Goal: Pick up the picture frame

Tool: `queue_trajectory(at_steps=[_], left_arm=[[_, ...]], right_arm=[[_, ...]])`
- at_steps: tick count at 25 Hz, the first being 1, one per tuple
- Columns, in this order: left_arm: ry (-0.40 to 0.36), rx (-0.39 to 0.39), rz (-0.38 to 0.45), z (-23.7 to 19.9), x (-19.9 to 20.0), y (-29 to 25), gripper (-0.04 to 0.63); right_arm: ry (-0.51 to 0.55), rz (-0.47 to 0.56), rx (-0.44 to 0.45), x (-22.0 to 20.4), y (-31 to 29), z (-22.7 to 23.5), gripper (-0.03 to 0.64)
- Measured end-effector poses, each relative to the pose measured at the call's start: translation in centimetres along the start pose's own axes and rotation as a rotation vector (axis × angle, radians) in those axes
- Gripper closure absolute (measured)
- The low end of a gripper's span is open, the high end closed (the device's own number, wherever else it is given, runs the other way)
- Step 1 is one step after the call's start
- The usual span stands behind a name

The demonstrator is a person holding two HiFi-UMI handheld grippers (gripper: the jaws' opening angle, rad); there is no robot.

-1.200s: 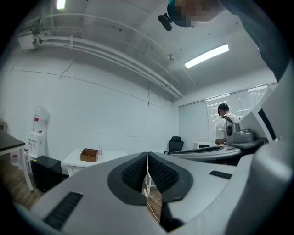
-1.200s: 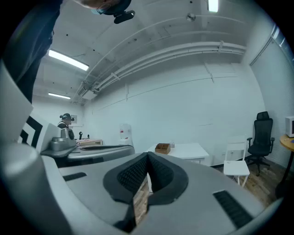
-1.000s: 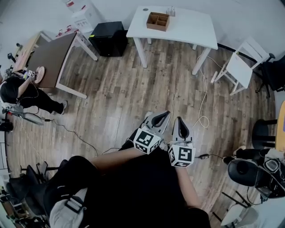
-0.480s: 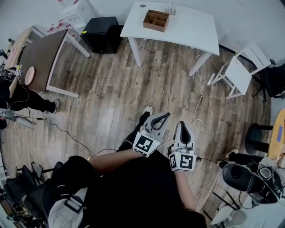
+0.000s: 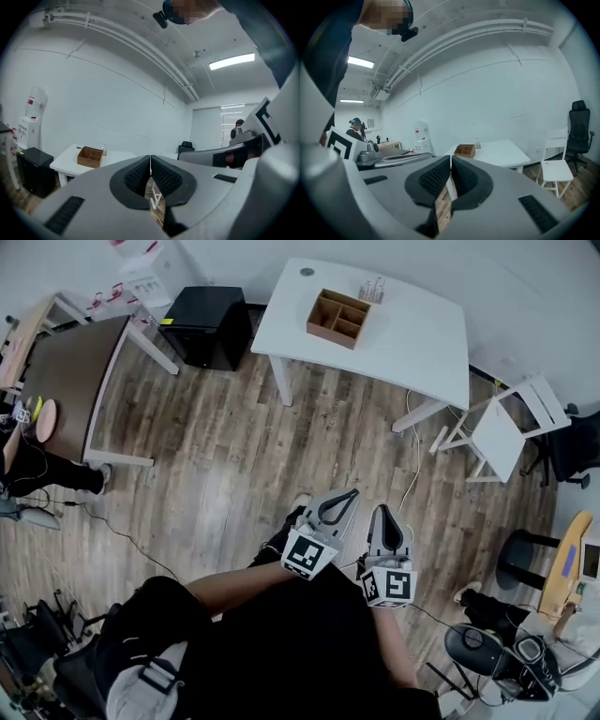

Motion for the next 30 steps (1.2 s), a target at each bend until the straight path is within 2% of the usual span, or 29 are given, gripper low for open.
queue_trajectory(at_steps=[3,7,11,18,23,28,30], left_arm=[[0.023,0.012,0.024,-4.7,1.3,-3.3,0.578],[0.005,-0.008,0.053,-9.2,3.6,-6.2,0.578],[0.023,0.003,0.044,-13.0,3.5,-7.8,0.578],[0.052,0.058,0.042,-16.7,2.5,-8.5,0.578],[0.026,0.110,0.065,-19.6,3.2,-10.7,0.578],[0.059,0.033,0.029,-21.3,2.4,-16.2,0.578],[0.045,0.040,0.022,-22.5,2.5,-19.1,0.578]], right_arm=[[-0.003,-0.018,-0.005,0.5,-4.9,0.5,0.581],[0.014,-0.012,-0.020,1.7,-10.1,0.7,0.581],[0.018,-0.024,-0.022,1.6,-13.6,0.9,0.581],[0.006,-0.031,-0.008,0.6,-17.8,2.2,0.581],[0.000,-0.006,0.025,0.9,-21.9,3.9,0.581],[-0.026,0.015,0.069,0.8,-27.9,6.9,0.581],[-0.040,0.020,0.088,1.2,-30.8,8.6,0.581]])
Point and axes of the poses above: the fingertips, and each gripper's own axes: y backward along the fingers, z to its right, x out of its top, the point moved 1 cm from there along y, backward along the fingers, and after that the axes turned 11 degrees about z, right-handed, at the moved point
